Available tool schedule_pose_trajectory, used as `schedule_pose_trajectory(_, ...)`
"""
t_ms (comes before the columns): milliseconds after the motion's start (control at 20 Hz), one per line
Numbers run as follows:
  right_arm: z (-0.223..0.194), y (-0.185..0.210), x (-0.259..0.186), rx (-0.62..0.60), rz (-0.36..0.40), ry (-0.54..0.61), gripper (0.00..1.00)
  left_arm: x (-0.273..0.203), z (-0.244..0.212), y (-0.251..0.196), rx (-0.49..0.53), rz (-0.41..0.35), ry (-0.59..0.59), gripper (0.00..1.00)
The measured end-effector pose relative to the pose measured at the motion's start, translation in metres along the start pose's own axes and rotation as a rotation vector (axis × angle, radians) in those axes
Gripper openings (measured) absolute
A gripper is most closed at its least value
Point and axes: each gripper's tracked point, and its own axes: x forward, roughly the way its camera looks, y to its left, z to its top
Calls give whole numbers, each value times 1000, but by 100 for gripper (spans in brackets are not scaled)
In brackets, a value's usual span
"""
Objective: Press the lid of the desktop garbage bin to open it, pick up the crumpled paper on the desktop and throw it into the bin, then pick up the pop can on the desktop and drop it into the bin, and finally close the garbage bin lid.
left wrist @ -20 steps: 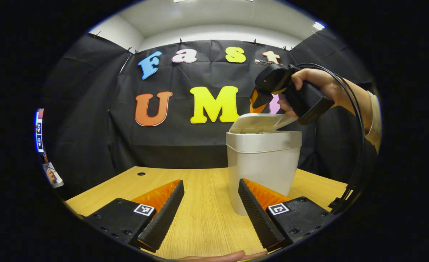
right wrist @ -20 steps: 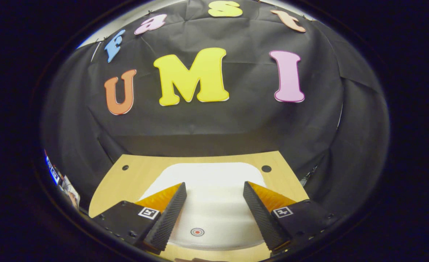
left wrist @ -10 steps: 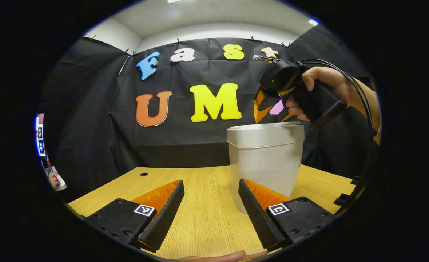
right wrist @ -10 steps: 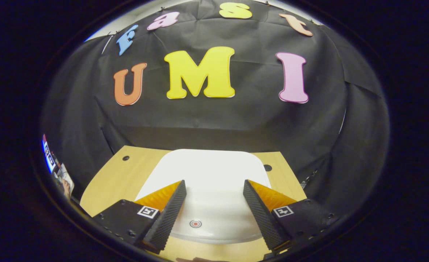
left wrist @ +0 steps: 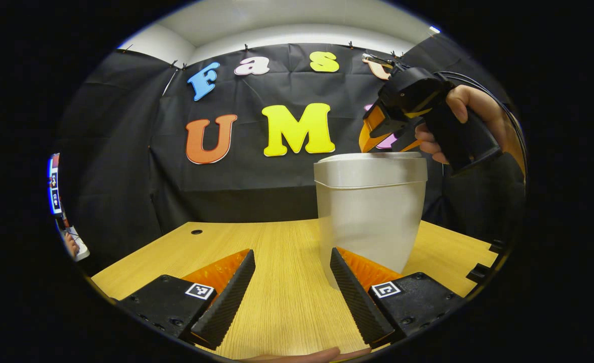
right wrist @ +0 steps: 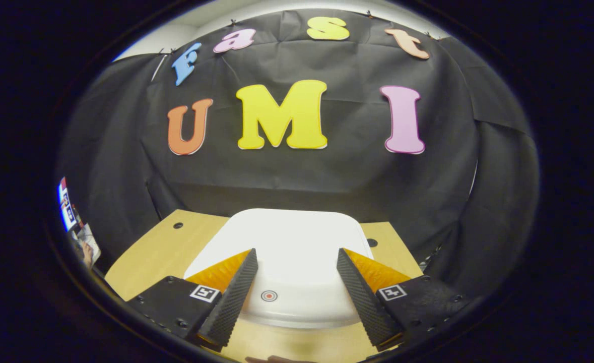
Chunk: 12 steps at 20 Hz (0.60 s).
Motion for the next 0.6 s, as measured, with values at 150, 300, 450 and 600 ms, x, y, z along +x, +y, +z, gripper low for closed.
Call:
schedule_pose_trajectory(150, -1, -3, 3, 33, 42, -78, 96, 2, -3, -4, 13, 1, 3, 97)
schedule_pose_trajectory(300, -6, -3, 3, 15, 41, -191, 99, 4, -8, -8, 17, -7, 15, 97)
schedule_pose_trajectory(450, -9, -3, 5, 28, 34, -274, 98, 6, -13, -10, 27, -4, 29, 97)
schedule_pose_trajectory(600, -9, -3, 5, 28, 23, -333, 100, 9, -17, -12, 21, -8, 40, 97)
